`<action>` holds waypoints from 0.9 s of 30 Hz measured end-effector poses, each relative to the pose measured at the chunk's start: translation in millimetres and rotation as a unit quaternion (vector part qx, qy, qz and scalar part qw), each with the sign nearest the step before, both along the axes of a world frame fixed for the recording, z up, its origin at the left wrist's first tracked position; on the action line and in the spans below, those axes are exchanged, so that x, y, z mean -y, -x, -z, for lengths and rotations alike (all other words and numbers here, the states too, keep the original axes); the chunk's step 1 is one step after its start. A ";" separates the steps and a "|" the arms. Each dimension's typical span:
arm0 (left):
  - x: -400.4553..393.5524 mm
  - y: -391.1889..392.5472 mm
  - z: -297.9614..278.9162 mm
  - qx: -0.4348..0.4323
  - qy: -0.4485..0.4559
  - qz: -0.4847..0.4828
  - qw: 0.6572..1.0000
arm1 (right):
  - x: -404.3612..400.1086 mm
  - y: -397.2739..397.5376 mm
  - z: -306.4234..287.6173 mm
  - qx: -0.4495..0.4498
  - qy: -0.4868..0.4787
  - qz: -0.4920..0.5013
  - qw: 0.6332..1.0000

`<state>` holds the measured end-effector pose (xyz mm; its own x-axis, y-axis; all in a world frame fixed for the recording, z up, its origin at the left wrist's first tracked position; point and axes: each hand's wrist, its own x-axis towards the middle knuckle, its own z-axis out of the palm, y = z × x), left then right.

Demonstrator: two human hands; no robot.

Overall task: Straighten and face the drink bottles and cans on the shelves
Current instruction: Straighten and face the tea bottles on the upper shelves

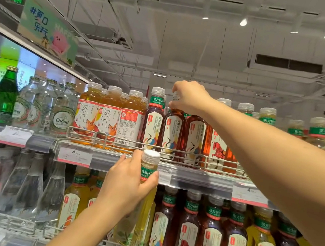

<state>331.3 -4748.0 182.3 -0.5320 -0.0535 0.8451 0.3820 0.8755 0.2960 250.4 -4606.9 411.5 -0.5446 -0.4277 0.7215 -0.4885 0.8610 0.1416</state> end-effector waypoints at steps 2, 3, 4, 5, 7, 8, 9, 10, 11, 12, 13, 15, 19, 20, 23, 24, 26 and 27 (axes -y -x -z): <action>-0.4 -0.6 -0.5 0.003 -0.001 -0.001 1.000 | -0.9 -0.7 -5.5 0.017 0.001 -0.007 1.000; -0.4 -0.9 -0.7 0.004 0.000 -0.002 1.000 | -2.2 -2.5 -9.7 0.035 0.004 -0.017 0.999; -0.4 -1.0 -1.0 0.004 0.000 -0.002 1.000 | -3.4 -4.8 -13.9 0.062 0.012 -0.032 0.998; -0.1 -1.0 -0.8 0.003 -0.001 -0.001 1.000 | -5.1 -6.1 -18.1 0.090 0.023 -0.049 0.994; 0.0 -0.9 -0.8 0.002 -0.002 0.002 1.000 | -7.0 -6.1 -23.3 0.123 0.032 -0.069 0.989; 0.0 -0.7 -0.7 0.000 -0.002 0.004 1.000 | -7.0 -6.0 -24.0 0.127 0.032 -0.070 0.989; 0.1 -0.5 -0.4 -0.002 -0.003 0.005 1.000 | -6.5 -4.9 -24.2 0.125 0.032 -0.070 0.989; 0.1 -0.2 -0.3 -0.003 -0.003 0.005 1.000 | -5.8 -3.0 -23.9 0.121 0.030 -0.069 0.990; 0.0 -0.1 0.0 -0.004 -0.003 0.005 1.000 | -5.4 -1.0 -23.5 0.117 0.028 -0.067 0.990; 0.1 0.1 0.3 -0.004 -0.002 0.005 1.000 | -5.7 0.6 -23.6 0.114 0.026 -0.067 0.991; 0.0 0.3 0.4 -0.004 -0.002 0.004 1.000 | -6.2 1.4 -23.6 0.115 0.026 -0.070 0.991; -0.2 -0.3 0.5 -0.004 0.000 0.004 1.000 | -5.6 1.2 -22.6 0.106 0.024 -0.071 0.992; -0.2 -1.1 -0.4 -0.007 0.001 0.003 1.000 | 7.4 -3.6 -23.9 -0.079 0.005 0.005 0.997; 0.2 -1.2 -1.1 -0.007 0.000 0.002 1.000 | 11.6 -6.2 -24.8 -0.103 0.009 0.010 0.995; 1.5 -0.4 -3.0 -0.004 0.000 -0.002 1.000 | 23.4 -14.6 -24.2 -0.121 0.004 -0.004 0.993; 1.0 -0.3 -3.4 -0.003 -0.003 -0.003 1.000 | 26.5 -16.7 -23.0 -0.116 -0.001 -0.013 0.993; -0.7 -0.9 -4.4 -0.001 -0.008 -0.007 1.000 | 32.0 -18.6 -19.5 -0.089 -0.002 -0.033 0.995; -1.5 -1.5 -5.1 0.000 -0.009 -0.009 1.000 | 34.0 -18.9 -18.0 -0.076 -0.005 -0.039 0.996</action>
<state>332.8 -4746.5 187.4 -0.5313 -0.0783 0.8436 0.3656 0.8771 0.3116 269.3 -4640.9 429.5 -0.3941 -0.4711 0.7892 -0.5256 0.8199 0.2270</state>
